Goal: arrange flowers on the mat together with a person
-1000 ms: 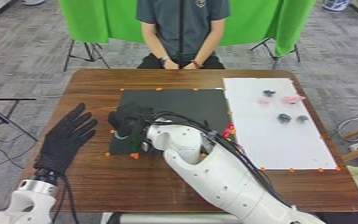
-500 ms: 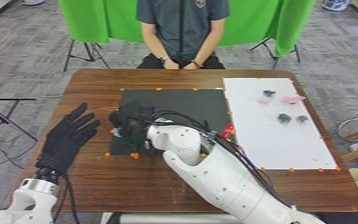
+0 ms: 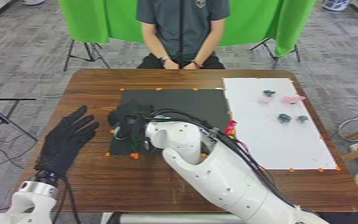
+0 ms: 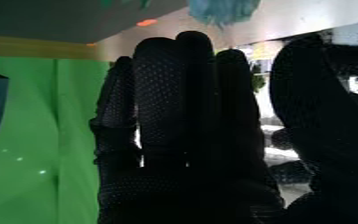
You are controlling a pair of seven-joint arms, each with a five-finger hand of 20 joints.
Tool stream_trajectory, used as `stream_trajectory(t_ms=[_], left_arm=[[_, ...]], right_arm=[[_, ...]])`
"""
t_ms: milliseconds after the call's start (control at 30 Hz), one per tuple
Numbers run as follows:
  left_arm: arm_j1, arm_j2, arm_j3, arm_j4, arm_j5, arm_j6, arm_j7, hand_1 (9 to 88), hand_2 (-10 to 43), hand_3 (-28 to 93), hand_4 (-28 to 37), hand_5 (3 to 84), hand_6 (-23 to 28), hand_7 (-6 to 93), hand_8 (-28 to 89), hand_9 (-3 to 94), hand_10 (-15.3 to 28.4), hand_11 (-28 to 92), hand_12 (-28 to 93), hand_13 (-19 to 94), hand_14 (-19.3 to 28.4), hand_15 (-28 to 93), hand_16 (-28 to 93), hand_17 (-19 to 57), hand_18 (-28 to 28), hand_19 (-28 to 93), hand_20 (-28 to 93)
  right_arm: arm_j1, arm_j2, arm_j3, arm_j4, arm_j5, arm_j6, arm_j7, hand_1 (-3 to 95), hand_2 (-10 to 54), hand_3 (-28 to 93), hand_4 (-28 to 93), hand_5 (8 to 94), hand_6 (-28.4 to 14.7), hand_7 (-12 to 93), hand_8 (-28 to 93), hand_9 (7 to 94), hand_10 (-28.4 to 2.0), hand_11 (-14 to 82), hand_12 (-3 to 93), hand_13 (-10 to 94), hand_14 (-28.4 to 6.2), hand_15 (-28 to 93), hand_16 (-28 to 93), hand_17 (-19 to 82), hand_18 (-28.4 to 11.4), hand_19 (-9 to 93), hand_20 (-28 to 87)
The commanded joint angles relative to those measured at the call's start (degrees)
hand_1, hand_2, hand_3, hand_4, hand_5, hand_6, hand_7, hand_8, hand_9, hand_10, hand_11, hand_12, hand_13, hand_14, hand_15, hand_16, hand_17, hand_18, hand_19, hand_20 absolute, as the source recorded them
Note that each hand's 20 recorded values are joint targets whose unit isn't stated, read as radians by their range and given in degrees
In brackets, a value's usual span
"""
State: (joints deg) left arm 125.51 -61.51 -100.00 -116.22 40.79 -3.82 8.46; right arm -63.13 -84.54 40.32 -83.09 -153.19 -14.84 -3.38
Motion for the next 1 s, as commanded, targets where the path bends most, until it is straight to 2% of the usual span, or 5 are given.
stream_trajectory(t_ms=[33,233,500,800,1000], left_arm=[[2.11,-2.11,-0.95,-0.74,0.33,-0.16,0.73,24.3,2.0,65,-27.2,30.1,3.1,16.9,-8,26.7,13.3,13,20,21,15.8,19,3,-13.9,23.9,44,3],[3.11,-4.37,-0.62,-1.62,0.73,-0.77,1.47,23.9,-1.2,69,-28.2,30.2,2.2,15.8,-9,25.1,11.5,12,18,21,14.1,15,2,-12.8,22.6,42,4],[2.5,-7.86,-1.39,-1.36,1.5,-2.02,-1.14,24.4,-1.9,70,-28.3,28.9,2.0,14.1,-9,24.6,11.2,10,16,21,13.2,12,4,-12.2,22.0,41,5],[0.95,-12.23,-0.94,-1.25,4.22,-1.14,0.64,24.5,-1.6,70,-28.0,28.6,1.7,13.8,-8,24.2,11.0,10,16,21,12.8,11,5,-12.0,21.7,40,6],[1.19,-12.24,-0.51,-1.25,3.4,-1.68,0.18,24.5,-1.4,70,-27.9,28.6,1.7,14.0,-9,24.1,10.8,10,15,21,12.8,11,5,-12.0,21.7,40,7]], right_arm=[[0.51,4.22,2.53,-9.54,5.26,-4.91,3.19,34.8,-3.2,72,-23,44.6,2.7,25,-13,55.4,-8.1,26.5,23.1,61,-6.5,68,18,24,-18.0,72,41],[-4.47,14.63,14.38,-22.39,31.37,-9.32,8.12,30.7,0.1,76,-23,44.8,-1.3,22,-12,51.2,-11.3,24.1,23.1,55,-9.5,63,17,20,-19.7,66,39],[-16.35,25.53,37.75,-27.18,80.72,-18.62,15.68,26.4,-0.5,82,-25,40.9,-5.0,20,-11,42.2,-14.3,21.2,23.7,41,-12.2,47,15,12,-21.6,56,32],[-43.91,32.01,61.45,-38.06,91.47,-2.56,11.49,17.3,1.5,80,-24,40.3,-6.3,16,-9,40.3,-16.0,15.7,23.7,36,-14.7,34,19,10,-22.7,51,30],[-56.1,27.82,67.63,-42.74,93.19,7.99,7.12,15.7,1.3,80,-24,41.6,-7.0,13,-9,40.9,-16.4,14.1,23.7,35,-15.2,31,21,9,-23.1,49,29]])
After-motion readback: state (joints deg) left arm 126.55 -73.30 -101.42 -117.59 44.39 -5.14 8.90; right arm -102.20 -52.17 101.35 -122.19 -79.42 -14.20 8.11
